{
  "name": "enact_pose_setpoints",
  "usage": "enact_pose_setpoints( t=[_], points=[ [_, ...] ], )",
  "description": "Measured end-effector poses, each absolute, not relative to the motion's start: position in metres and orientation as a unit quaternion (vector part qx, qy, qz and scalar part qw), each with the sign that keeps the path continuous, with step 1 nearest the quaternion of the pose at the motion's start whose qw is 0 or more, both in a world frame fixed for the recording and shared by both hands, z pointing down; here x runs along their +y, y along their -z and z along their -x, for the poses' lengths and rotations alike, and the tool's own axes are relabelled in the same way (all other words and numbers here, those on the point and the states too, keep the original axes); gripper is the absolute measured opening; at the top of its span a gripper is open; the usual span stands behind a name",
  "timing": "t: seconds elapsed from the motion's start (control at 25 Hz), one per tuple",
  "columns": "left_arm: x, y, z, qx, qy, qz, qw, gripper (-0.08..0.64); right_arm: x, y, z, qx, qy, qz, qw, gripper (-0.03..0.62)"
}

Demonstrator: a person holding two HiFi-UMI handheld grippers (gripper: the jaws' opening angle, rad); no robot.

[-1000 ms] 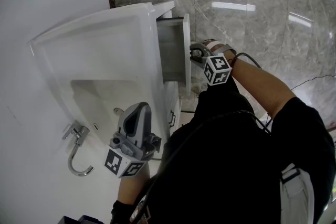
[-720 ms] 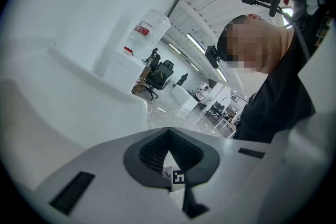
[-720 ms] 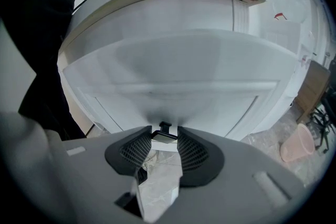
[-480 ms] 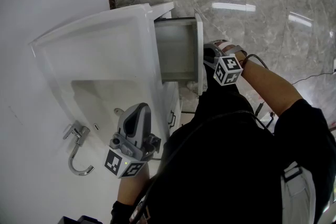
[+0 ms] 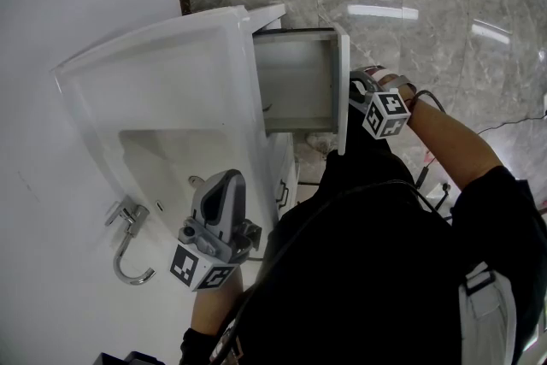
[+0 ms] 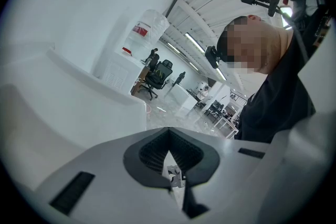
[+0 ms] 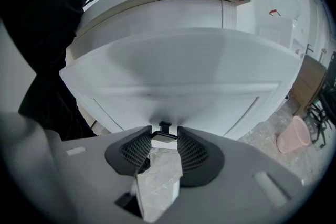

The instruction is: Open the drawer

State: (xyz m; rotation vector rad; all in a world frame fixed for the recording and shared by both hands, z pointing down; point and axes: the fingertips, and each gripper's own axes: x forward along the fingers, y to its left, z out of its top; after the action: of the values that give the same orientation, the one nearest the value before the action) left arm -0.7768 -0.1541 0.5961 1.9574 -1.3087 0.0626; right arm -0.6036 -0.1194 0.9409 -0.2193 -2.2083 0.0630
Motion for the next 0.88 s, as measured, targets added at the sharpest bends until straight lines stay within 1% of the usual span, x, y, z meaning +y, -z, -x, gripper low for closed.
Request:
enact_pose_setpoints(
  t=[0.88],
  points=[
    [-0.146,-0.591,0.787,-0.511,-0.025,-0.772,0.378,-0.008,-0.121,-0.941,0.599,-0.895,-0.053,0.071,0.437,0.143]
  ],
)
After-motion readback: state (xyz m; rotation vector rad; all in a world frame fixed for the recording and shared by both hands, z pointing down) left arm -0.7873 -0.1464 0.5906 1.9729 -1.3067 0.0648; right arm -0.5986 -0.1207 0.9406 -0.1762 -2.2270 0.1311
